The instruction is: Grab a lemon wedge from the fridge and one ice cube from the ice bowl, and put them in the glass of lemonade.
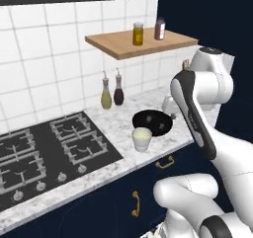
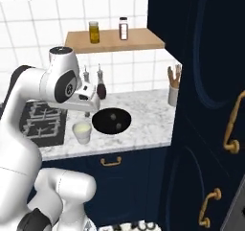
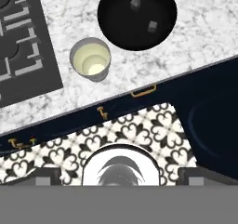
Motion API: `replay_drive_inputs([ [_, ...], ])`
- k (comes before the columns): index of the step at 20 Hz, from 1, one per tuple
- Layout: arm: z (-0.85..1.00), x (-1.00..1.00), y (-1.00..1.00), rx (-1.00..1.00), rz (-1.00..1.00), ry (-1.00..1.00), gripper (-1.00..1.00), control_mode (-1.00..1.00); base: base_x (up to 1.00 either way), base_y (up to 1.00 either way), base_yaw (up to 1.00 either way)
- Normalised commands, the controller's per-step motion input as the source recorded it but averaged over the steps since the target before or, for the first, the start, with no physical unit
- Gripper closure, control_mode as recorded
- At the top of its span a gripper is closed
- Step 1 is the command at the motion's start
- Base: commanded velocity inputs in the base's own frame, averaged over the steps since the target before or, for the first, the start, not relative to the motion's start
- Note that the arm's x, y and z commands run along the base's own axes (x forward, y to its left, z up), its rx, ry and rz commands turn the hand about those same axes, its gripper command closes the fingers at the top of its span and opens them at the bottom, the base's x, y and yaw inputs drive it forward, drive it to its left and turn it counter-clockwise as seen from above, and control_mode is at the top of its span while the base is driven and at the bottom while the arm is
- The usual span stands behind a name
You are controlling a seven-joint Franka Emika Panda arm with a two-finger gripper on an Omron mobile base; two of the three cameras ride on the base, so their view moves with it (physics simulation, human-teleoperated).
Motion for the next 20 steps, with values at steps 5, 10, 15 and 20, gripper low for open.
replay_drive_inputs([
  [5, 0.00, 0.00, 0.00, 0.00, 0.00, 0.00, -1.00, 1.00, 1.00, -0.31, 0.16],
  [10, 0.00, 0.00, 0.00, 0.00, 0.00, 0.00, -1.00, 1.00, 0.53, -0.50, 0.00],
  [15, -0.24, 0.42, -0.01, 0.02, 0.01, 0.09, -1.00, -1.00, 0.05, -0.06, 0.00],
  [20, -0.71, 0.98, -0.26, 0.15, 0.13, 0.33, -1.00, -1.00, 0.00, 0.00, 0.00],
])
